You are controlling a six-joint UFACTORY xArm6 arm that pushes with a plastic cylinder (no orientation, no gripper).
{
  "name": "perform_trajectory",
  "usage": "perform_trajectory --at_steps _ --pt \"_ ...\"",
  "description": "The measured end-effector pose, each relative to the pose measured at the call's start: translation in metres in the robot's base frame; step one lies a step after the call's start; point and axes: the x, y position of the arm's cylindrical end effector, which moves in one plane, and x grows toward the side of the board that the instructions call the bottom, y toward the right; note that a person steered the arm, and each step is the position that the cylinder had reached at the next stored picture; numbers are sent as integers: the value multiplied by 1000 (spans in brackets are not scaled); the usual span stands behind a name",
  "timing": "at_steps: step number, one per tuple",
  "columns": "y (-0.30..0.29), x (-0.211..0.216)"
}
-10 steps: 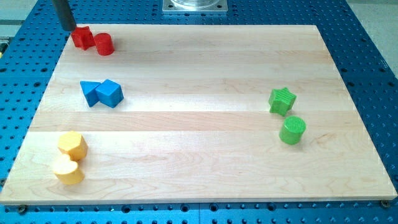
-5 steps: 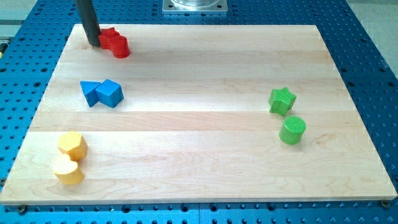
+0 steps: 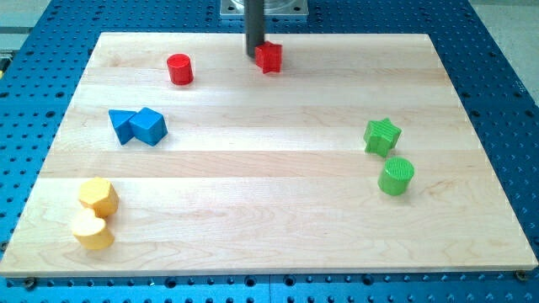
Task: Push the red star top to the green star
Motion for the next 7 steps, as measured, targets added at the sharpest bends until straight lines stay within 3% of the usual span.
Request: perform_trajectory --at_steps 1,2,3,5,7 --pt "51 0" --pt "54 -6" --pt "4 -45" --pt "5 11" --pt "85 56"
